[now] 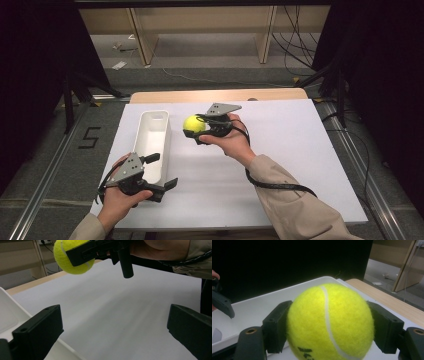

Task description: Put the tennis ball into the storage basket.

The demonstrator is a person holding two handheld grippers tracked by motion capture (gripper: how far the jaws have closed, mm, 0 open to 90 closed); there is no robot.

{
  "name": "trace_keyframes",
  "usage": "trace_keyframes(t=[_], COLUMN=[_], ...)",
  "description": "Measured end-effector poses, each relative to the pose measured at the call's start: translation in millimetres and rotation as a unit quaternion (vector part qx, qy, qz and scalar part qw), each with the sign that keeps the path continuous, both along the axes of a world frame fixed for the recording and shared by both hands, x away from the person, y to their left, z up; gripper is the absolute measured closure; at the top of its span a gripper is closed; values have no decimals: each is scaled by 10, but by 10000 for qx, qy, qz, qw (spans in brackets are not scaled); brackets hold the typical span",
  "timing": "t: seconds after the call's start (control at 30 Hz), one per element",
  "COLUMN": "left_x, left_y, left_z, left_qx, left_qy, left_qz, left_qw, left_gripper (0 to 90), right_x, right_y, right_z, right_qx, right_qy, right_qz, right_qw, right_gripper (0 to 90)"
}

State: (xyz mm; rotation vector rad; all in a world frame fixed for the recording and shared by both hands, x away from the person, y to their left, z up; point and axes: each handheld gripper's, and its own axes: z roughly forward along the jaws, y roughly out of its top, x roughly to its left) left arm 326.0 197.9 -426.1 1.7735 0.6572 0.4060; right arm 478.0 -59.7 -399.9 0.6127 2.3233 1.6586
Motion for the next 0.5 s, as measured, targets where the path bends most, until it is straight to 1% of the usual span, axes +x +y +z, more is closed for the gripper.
trace_keyframes(t=[0.33,0.5], left_x=[2,2], left_y=[2,3], left_z=[2,1], left_qx=[18,9], left_qy=[-23,-17], left_qz=[-6,-9], left_qw=[10000,10000], left_gripper=[0,0], right_x=[5,11], right_y=[57,97], right_z=[8,7], right_qx=[11,63], right_qy=[13,18], right_qz=[48,72], right_qw=[10000,10000], right_gripper=[266,266])
